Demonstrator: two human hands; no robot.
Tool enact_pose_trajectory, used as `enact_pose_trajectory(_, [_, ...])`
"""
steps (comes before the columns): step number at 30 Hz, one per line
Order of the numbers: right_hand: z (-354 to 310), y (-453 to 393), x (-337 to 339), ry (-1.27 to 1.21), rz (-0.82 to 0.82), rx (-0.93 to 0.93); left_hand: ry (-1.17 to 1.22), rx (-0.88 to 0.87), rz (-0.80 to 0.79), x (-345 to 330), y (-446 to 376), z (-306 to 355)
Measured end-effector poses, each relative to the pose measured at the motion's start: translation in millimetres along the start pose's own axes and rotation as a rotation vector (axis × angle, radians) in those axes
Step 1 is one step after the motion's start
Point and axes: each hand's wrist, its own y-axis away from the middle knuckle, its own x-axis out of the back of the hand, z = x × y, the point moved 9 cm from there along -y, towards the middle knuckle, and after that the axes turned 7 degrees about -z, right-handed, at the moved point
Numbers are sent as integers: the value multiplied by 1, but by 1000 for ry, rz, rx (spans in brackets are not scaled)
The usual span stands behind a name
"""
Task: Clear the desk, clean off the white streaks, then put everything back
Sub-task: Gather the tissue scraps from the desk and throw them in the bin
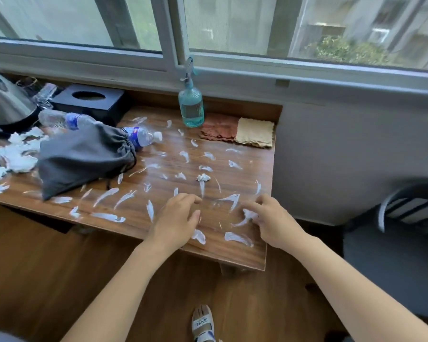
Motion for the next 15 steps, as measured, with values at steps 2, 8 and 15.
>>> enact_pose_trajectory(2, [2, -6, 2, -1, -7, -24, -6, -52, -14, 7, -24, -8])
enact_pose_trajectory(8, [11, -6, 11, -97, 106, -81, -57, -80, 9, 15, -94, -21])
enact_pose_trajectory(15, [5, -9, 32, -265, 267, -79, -224, -136, -62, 7, -131, -1])
